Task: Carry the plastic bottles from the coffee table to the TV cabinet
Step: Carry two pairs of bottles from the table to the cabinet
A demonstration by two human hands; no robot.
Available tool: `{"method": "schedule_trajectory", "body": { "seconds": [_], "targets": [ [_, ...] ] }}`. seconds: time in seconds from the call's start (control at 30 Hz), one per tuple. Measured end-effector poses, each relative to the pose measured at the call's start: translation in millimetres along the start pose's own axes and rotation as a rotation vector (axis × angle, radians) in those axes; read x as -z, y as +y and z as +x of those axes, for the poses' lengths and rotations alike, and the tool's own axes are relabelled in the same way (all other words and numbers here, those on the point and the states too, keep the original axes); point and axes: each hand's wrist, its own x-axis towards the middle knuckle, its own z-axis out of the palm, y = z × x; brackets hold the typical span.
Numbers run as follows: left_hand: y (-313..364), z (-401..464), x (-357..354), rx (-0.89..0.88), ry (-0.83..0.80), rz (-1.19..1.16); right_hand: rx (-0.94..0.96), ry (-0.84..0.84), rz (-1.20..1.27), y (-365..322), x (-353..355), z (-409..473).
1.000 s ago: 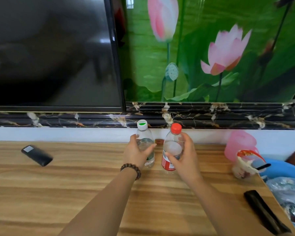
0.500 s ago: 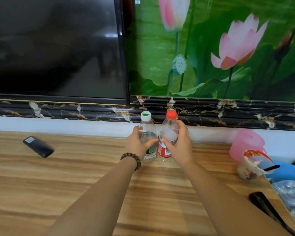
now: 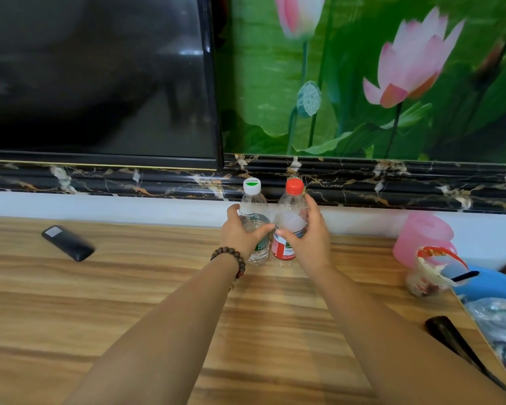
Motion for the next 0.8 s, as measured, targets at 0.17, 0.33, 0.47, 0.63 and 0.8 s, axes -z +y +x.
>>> {"method": "schedule_trajectory", "body": {
  "seconds": [0.17,0.33,0.47,0.63,0.8],
  "targets": [
    [4,-10,7,0.034,-0.026,0.037,-0.068,-0.044,-0.039,-10,13,-5],
    [25,-44,33,0.093,-0.022,0.243,-0.133,-0.141,-0.188,-45,37,-27],
    [53,-84,70,0.084,-0.043,0.502,-0.141,-0.213,-0.440,-92,63,-51],
    [111,-151,133,0.006,-0.115,0.663,-0.125,-0.275,-0.586,-178,105,-80],
    [173,-228,201,0.064,-0.174,0.757,-0.082,-0.410,-0.692,-279,148,-109]
  ]
}}
